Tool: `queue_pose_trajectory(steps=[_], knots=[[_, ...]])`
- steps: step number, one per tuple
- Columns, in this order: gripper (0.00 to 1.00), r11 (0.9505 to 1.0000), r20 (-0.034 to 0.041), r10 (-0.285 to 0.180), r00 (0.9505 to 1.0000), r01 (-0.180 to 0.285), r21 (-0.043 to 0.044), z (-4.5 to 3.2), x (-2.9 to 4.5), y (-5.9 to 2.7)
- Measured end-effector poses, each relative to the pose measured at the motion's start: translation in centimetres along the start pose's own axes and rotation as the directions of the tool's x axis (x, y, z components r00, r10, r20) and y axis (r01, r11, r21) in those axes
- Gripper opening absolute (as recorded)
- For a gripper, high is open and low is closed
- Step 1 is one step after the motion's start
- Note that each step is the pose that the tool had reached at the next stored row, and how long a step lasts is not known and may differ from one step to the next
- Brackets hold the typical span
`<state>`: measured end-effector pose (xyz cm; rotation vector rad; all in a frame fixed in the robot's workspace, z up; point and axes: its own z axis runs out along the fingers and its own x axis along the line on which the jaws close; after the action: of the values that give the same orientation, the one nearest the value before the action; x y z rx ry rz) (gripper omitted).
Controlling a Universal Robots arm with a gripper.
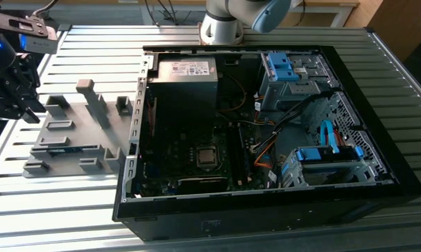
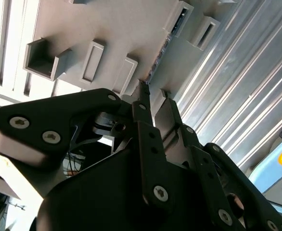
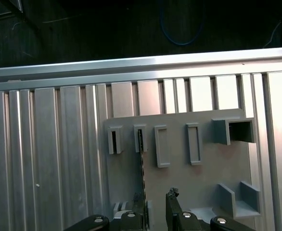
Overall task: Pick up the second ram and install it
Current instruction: 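Pick up the second ram and move it above second insertion slot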
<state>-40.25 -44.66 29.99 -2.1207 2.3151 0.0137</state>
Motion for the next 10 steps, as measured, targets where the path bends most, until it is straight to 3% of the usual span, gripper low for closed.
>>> queue_pose_trajectory(steps=[10], knots=[[0.33,0.9999,0.0019,-0.011,0.9999,0.011,-0.0024,0.86,0.11,-0.01]])
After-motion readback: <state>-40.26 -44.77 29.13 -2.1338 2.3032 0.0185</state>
